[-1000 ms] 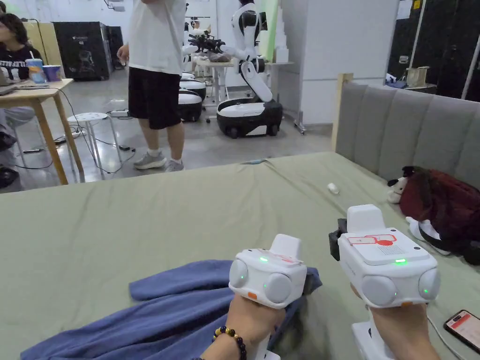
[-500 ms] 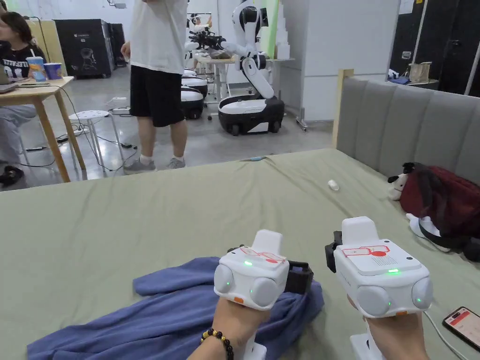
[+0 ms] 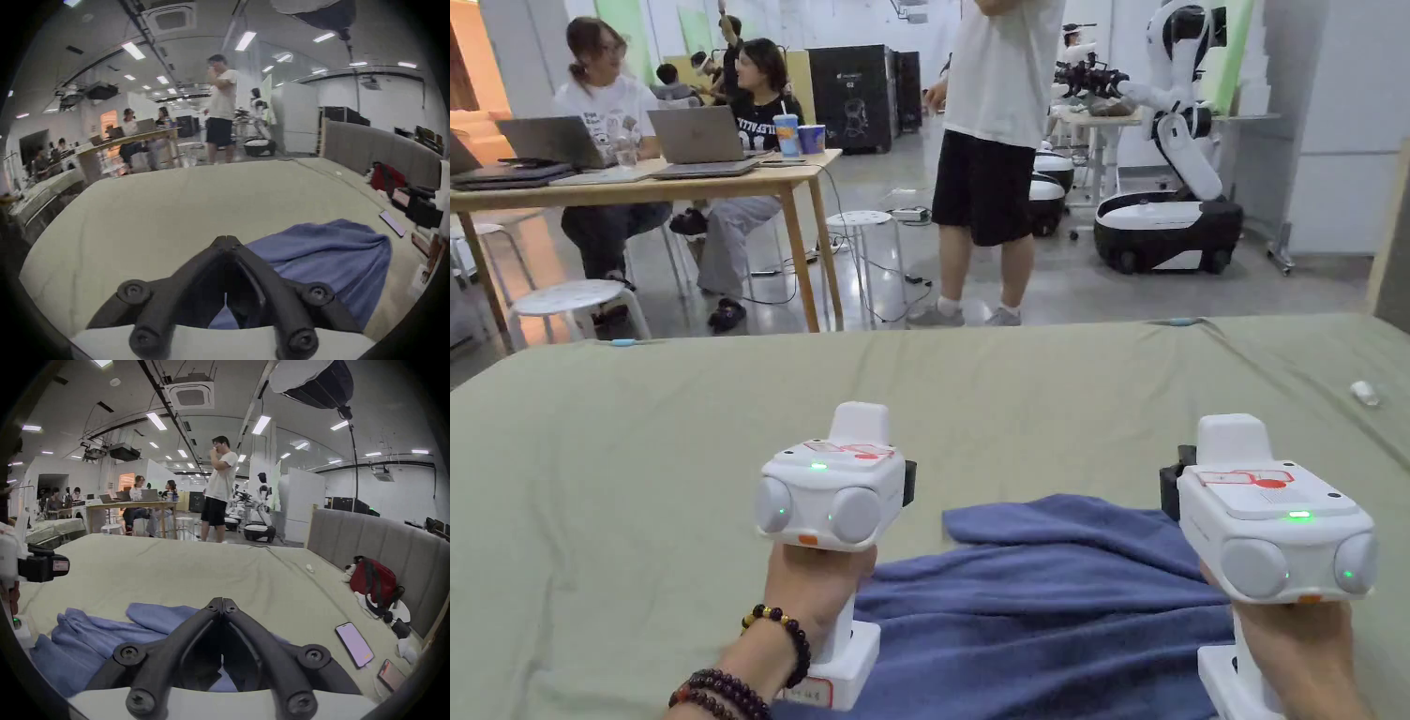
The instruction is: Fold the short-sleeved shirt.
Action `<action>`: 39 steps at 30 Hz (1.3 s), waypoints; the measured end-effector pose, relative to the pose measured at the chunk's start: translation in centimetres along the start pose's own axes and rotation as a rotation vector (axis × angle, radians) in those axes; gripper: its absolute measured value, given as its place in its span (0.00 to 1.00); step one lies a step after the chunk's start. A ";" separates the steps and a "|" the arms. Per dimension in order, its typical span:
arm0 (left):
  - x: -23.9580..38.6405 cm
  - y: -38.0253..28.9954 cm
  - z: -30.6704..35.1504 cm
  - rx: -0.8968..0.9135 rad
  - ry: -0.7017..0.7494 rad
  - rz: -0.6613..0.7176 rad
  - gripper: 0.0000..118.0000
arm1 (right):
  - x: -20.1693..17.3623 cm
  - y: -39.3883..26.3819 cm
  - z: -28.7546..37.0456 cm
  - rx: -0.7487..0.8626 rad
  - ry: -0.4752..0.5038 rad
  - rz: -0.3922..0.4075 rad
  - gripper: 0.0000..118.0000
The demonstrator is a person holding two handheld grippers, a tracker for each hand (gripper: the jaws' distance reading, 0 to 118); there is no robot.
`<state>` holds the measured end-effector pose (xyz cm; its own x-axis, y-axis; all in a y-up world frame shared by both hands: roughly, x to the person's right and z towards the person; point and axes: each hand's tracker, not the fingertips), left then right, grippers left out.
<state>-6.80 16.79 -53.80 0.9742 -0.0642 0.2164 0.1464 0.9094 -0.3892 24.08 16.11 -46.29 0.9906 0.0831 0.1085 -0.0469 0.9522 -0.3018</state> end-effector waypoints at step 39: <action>-5.4 -6.9 -7.3 -0.398 0.036 0.069 0.04 | -3.9 -3.0 -3.3 -0.103 0.105 0.056 0.00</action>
<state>-11.80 7.91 -58.83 0.9885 -0.0292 0.1486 0.1283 0.6825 -0.7195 20.81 12.00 -48.96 0.9951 0.0985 -0.0090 -0.0939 0.9115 -0.4005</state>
